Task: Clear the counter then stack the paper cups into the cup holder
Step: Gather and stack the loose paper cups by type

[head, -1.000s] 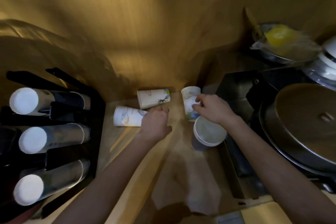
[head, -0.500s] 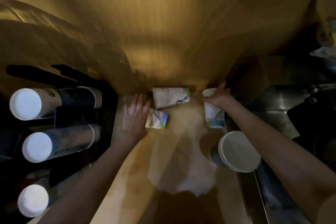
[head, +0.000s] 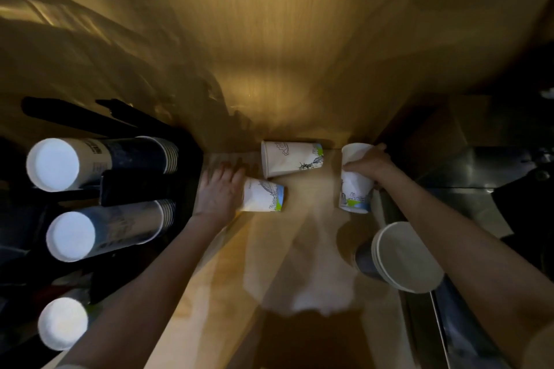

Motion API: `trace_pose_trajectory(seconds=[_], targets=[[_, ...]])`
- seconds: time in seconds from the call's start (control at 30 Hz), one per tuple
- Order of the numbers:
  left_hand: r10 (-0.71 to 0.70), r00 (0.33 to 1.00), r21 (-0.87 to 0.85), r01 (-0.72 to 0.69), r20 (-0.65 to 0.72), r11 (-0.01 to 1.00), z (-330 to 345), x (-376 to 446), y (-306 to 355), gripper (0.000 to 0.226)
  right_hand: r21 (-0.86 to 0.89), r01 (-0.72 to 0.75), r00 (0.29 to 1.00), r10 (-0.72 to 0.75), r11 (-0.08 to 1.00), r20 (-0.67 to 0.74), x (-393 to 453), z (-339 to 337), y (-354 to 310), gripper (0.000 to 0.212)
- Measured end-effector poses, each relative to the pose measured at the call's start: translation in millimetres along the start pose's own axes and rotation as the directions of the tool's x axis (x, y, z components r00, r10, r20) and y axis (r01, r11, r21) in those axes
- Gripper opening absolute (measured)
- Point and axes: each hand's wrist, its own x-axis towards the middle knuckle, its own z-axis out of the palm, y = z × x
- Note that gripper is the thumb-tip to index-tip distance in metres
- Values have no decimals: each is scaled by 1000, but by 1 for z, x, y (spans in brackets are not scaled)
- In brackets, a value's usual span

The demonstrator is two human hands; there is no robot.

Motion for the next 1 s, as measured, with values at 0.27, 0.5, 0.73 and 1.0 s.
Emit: trace_pose_trajectory(seconds=[0.27,0.5,0.73,1.0], targets=[[-129,991,-163,132,29,978,-19,-44,6,98,289,298,953,-299,910,-43,-50,-1,-25,97],[-211,970,-409,145,-120,901,-26,-94,2,94,481,504,852,-503,717,-144,-133,35,-14,72],[-286,904,-541,75,-318,838,-40,-141,-7,88,414,633,746,-658,654,-102,-167,96,42,95],[-238,825,-561,-112,-513,820,-91,-167,2,85,299,701,679,-735,647,-3,-173,122,60,92]])
